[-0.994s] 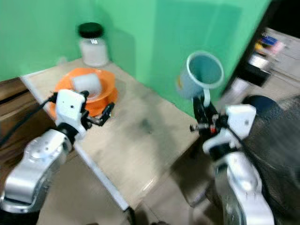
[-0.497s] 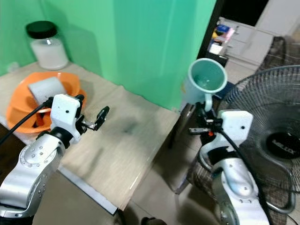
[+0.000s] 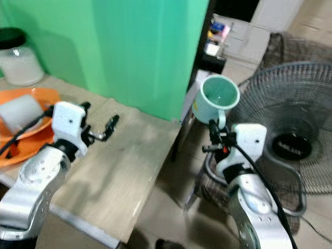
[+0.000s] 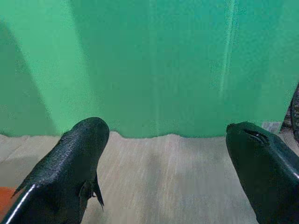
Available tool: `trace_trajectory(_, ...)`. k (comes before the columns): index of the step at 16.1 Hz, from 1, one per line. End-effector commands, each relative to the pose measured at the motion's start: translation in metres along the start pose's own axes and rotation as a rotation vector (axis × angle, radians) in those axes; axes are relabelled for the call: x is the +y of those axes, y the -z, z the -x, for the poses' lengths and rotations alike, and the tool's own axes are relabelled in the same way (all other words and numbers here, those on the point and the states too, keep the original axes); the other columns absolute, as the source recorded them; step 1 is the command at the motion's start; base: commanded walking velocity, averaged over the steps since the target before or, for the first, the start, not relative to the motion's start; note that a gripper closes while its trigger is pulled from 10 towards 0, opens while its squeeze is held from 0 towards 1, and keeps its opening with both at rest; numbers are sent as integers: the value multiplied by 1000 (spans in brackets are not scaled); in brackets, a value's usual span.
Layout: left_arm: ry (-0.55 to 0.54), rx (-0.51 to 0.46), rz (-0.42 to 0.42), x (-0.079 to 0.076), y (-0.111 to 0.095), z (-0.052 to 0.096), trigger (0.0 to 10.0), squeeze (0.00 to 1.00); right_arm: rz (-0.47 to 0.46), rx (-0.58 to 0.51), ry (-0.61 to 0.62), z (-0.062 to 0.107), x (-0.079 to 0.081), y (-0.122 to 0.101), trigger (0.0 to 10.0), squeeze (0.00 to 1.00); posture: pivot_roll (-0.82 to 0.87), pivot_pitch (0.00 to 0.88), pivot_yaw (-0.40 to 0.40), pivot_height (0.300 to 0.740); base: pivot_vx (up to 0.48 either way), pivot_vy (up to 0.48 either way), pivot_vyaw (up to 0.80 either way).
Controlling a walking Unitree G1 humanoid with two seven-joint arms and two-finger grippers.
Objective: Setting the table
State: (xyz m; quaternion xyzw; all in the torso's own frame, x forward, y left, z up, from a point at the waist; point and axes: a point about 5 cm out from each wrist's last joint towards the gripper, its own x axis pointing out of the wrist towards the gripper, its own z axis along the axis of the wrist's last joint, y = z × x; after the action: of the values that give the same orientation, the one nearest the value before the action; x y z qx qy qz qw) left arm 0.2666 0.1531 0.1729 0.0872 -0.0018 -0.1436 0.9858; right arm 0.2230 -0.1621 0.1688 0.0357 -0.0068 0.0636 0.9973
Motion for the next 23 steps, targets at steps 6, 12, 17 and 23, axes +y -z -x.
trace_trajectory(6, 38, 13, -18, -4, 0, -1, 10000, 0, -24, 14, 34, 0, -5, -2, 10000, 0, 70, 0, -44, 740, 0, 0, 0)
trace_trajectory(12, 50, 16, -19, -5, 0, -1, 10000, 0, -29, 18, 30, 0, -4, -2, 10000, 0, 69, 0, -42, 740, -302, 0, 0)
trace_trajectory(17, 44, 13, -35, -3, -1, -2, 10000, 0, -28, 18, 29, 0, -4, -3, 10000, 0, 67, 0, -40, 740, -191, 0, 0)
trace_trajectory(23, 46, 13, -35, -2, -2, -3, 10000, 0, -17, 23, 32, -1, -5, -3, 10000, 0, 65, 0, -37, 740, 0, 0, 0)
